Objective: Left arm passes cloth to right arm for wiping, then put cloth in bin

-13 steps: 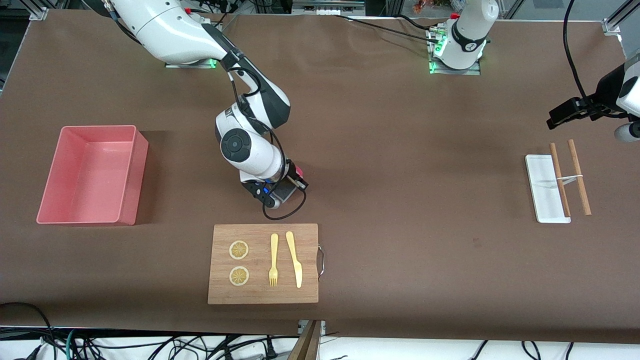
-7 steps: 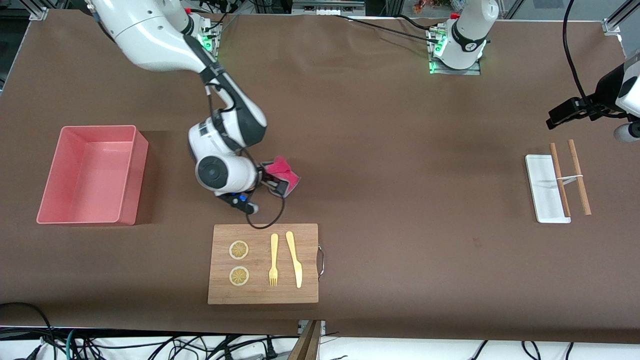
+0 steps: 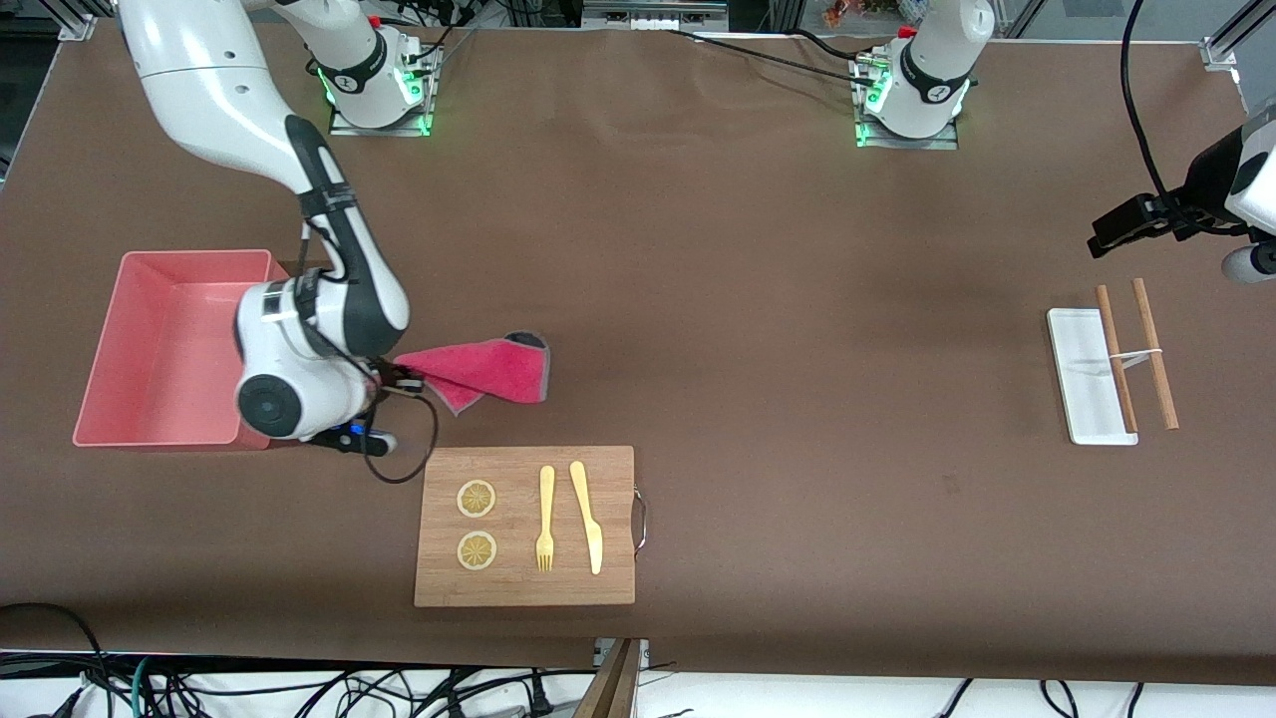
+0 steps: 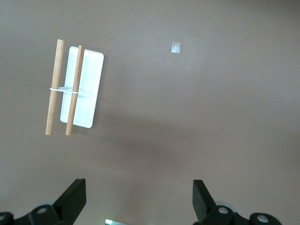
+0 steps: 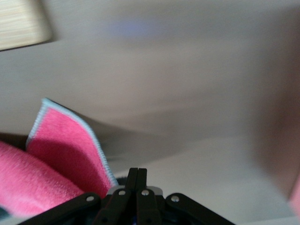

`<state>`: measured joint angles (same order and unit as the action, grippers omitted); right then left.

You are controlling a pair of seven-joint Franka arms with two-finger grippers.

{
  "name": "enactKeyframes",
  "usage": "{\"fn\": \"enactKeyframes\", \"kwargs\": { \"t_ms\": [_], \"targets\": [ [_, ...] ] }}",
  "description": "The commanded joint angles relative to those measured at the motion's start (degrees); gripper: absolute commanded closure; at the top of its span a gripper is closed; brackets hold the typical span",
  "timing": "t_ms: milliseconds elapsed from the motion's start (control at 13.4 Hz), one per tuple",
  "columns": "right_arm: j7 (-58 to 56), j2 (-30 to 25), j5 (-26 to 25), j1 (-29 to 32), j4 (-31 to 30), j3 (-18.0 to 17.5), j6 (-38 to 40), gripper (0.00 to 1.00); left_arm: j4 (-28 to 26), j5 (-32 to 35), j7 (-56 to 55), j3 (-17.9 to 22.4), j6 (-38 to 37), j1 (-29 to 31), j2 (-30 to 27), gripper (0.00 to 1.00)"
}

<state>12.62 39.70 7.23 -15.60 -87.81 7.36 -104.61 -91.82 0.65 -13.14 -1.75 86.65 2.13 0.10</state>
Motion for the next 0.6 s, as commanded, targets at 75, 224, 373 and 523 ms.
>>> {"fn": "enactKeyframes", "kwargs": {
  "t_ms": [75, 224, 373, 523],
  "targets": [
    [-11.54, -2.25, 0.07, 0.05, -0.61, 4.93, 2.56, 1.0, -0.56, -1.09, 1.18, -0.18, -0.35, -0.11, -1.07, 0.0],
    [-12.18, -5.06, -0.28, 0.83, 0.27, 4.94, 6.41, 1.0, -0.47, -1.09, 1.18, -0.18, -0.26, -0.11, -1.07, 0.0],
    [-12.35, -8.04, -2.21, 1.36, 2.11, 4.85, 11.6, 1.0, -0.38, -1.09, 1.18, -0.27, -0.26, -0.2, -1.07, 0.0],
    [-13.57, -12.08, -3.62, 2.68, 2.47, 4.77, 15.12, 1.0, -0.2, -1.09, 1.18, -0.62, -0.26, -0.29, -1.07, 0.0]
  ]
}}
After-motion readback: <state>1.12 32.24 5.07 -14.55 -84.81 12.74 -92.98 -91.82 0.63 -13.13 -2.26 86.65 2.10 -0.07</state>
